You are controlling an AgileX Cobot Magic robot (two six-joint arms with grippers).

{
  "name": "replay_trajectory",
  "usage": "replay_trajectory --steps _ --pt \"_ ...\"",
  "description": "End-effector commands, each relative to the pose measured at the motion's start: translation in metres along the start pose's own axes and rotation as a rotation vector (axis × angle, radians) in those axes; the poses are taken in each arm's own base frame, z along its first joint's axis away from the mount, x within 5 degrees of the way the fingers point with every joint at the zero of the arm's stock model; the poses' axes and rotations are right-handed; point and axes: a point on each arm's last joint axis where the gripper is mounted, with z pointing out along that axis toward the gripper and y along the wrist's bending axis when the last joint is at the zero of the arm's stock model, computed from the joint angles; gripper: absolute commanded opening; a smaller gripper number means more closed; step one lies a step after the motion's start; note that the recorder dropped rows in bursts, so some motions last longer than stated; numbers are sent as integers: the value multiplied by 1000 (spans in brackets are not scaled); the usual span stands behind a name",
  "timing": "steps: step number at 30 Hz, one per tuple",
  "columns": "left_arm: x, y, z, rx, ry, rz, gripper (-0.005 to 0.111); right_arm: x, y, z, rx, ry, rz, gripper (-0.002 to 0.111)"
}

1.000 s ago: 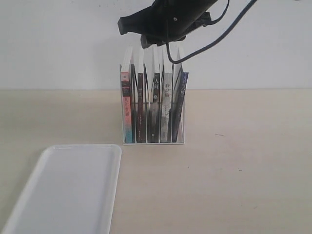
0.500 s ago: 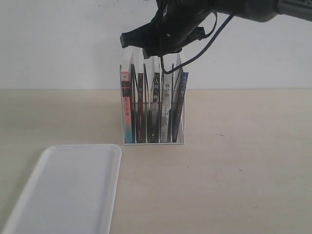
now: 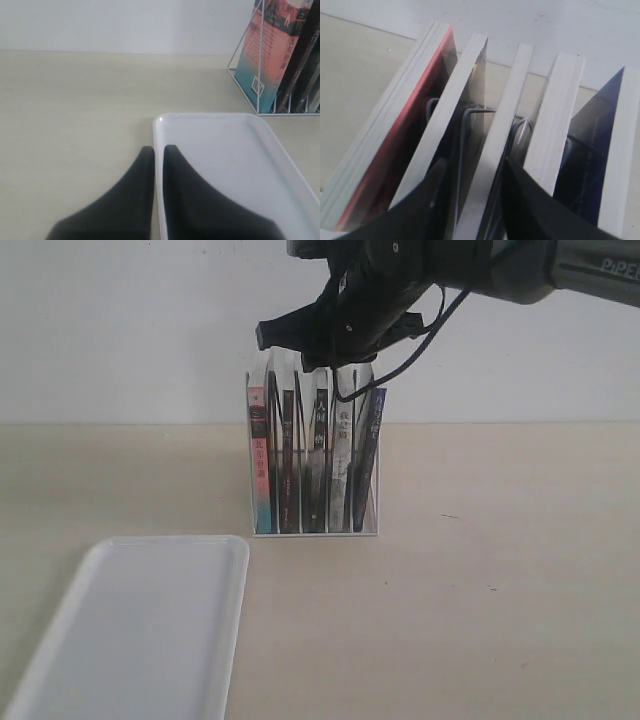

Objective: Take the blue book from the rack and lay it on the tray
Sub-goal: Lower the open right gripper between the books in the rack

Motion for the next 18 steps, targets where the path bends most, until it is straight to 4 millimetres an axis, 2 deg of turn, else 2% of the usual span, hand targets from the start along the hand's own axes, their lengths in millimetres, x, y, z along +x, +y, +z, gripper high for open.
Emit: replay_trajectory --steps 1,4,14,16,18 --pt "1 0 0 -4 -4 -8 6 2 -3 6 10 12 4 34" --pt "1 0 0 -4 -4 -8 6 7 -3 15 12 33 7 34" --pt "1 0 0 -4 -4 -8 6 11 -3 19 13 56 21 34" --pt "1 0 0 -4 -4 -8 6 13 -2 22 13 65 21 29" --pt "1 0 0 -4 -4 -8 6 15 0 24 10 71 18 18"
